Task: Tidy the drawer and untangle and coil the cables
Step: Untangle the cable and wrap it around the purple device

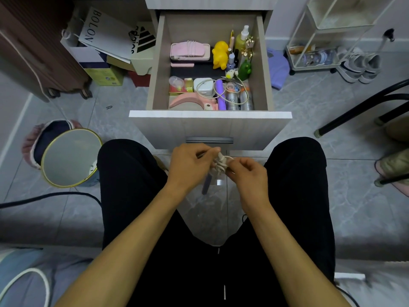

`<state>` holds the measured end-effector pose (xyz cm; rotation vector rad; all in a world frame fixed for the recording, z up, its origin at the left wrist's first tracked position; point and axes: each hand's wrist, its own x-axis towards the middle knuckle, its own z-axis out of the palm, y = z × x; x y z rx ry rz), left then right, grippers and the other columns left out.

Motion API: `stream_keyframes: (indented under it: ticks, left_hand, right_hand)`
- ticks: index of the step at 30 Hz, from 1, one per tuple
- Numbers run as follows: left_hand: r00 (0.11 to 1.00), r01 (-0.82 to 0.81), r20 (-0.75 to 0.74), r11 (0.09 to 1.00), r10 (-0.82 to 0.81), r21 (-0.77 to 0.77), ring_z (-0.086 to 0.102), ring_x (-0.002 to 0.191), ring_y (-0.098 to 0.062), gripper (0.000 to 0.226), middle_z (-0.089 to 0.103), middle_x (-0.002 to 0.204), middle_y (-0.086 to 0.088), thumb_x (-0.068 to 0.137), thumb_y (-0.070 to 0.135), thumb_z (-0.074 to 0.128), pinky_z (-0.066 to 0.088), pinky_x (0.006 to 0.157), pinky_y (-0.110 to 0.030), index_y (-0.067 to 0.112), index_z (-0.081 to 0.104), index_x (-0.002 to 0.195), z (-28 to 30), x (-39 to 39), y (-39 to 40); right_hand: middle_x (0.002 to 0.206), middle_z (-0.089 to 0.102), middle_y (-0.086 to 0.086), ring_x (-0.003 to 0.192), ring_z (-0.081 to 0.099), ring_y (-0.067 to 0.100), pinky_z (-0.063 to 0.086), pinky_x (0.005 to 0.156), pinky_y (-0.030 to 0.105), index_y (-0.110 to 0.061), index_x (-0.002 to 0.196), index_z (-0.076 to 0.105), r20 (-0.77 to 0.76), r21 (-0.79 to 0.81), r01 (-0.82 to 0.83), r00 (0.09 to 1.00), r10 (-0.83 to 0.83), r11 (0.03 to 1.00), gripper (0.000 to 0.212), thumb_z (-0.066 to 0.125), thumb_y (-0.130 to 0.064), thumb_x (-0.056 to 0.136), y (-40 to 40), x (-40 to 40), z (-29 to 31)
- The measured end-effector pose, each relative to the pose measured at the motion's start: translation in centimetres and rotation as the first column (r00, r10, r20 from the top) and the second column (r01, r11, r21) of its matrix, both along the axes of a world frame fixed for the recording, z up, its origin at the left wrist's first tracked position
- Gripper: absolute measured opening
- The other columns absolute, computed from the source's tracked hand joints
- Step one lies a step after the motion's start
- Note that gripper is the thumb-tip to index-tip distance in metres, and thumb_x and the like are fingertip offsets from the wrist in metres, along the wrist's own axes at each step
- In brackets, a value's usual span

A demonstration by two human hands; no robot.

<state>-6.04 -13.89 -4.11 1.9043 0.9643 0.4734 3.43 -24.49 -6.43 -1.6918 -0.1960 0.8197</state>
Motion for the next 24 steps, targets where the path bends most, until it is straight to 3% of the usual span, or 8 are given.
stream_keyframes:
  ticks: [2,4,6,8,12,18,21,24]
  left_hand:
    - [0.996,-0.074,0.045,0.994,0.079,-0.085,0.066,0.062,-0.009,0.021,0.068,0.062,0.007,0.092,0.027,0.067,0.059,0.068,-0.037,0.027,0.072,0.071,-0.5,-0.2,-0.8]
    - [0.974,-0.189,0.075,0.950,0.214,-0.248,0.068,0.064,-0.012,0.022,0.068,0.062,0.004,0.091,0.023,0.067,0.061,0.071,-0.039,0.025,0.072,0.070,-1.1,-0.5,-1.3]
    - [0.922,-0.299,0.072,0.816,0.381,-0.495,0.068,0.064,-0.014,0.024,0.066,0.062,-0.002,0.092,0.021,0.066,0.061,0.072,-0.041,0.012,0.072,0.070,-1.5,-0.6,-1.8]
    - [0.880,-0.358,0.046,0.723,0.473,-0.591,0.069,0.065,-0.016,0.026,0.065,0.064,-0.006,0.092,0.021,0.066,0.060,0.071,-0.039,0.006,0.072,0.072,-1.4,-0.6,-2.2]
    - [0.897,-0.364,0.115,0.861,0.426,-0.354,0.070,0.069,-0.019,0.023,0.069,0.066,-0.002,0.092,0.026,0.067,0.062,0.071,-0.040,0.012,0.074,0.075,-1.1,-0.6,-2.3]
    - [0.935,-0.258,0.177,0.931,0.308,-0.258,0.069,0.068,-0.016,0.014,0.071,0.068,0.003,0.091,0.025,0.068,0.061,0.074,-0.043,0.022,0.075,0.078,-0.3,-0.7,-2.3]
    - [0.940,-0.246,0.158,0.923,0.301,-0.297,0.068,0.065,-0.023,0.017,0.070,0.066,-0.002,0.091,0.024,0.068,0.060,0.073,-0.045,0.018,0.075,0.077,-0.2,-0.8,-2.1]
    - [0.936,-0.252,0.151,0.903,0.319,-0.348,0.069,0.066,-0.023,0.017,0.071,0.067,-0.003,0.091,0.022,0.068,0.061,0.071,-0.045,0.014,0.076,0.078,0.2,-0.8,-2.0]
  right_hand:
    - [0.081,0.072,0.009,0.082,0.071,0.024,0.060,0.079,0.036,-0.004,0.082,0.069,-0.007,-0.029,-0.003,1.000,0.003,1.000,0.008,0.066,-0.009,0.087,0.4,0.3,0.0]
    - [0.078,0.071,0.005,0.077,0.070,0.020,0.060,0.075,0.037,-0.010,0.079,0.066,0.142,-0.103,-0.102,0.983,0.116,0.989,0.008,0.067,-0.012,0.087,0.6,0.4,-0.1]
    - [0.075,0.069,0.001,0.072,0.067,0.014,0.057,0.070,0.032,-0.013,0.078,0.064,0.250,-0.184,-0.151,0.948,0.195,0.971,0.008,0.068,-0.014,0.086,0.7,0.3,0.1]
    - [0.074,0.067,-0.003,0.068,0.064,0.008,0.054,0.064,0.025,-0.014,0.077,0.063,0.251,-0.201,-0.155,0.946,0.203,0.967,0.009,0.068,-0.016,0.085,0.8,0.0,0.2]
    - [0.067,0.061,-0.007,0.059,0.056,0.002,0.044,0.055,0.016,-0.018,0.073,0.058,0.280,-0.218,-0.105,0.946,0.165,0.970,0.017,0.068,-0.025,0.085,1.3,-0.8,0.5]
    - [0.069,0.067,0.001,0.070,0.068,0.021,0.059,0.069,0.048,-0.018,0.072,0.063,0.167,-0.177,-0.010,0.985,0.040,0.984,0.022,0.063,-0.035,0.086,1.9,-0.7,0.2]
    - [0.074,0.067,0.001,0.072,0.066,0.017,0.058,0.069,0.034,-0.015,0.077,0.063,0.245,-0.207,-0.067,0.962,0.118,0.976,0.016,0.059,-0.024,0.090,1.7,-0.4,0.1]
    - [0.076,0.064,0.000,0.068,0.060,0.011,0.047,0.056,0.020,-0.013,0.084,0.057,0.410,-0.292,-0.175,0.865,0.288,0.940,0.014,0.053,-0.021,0.095,1.2,-0.5,0.3]
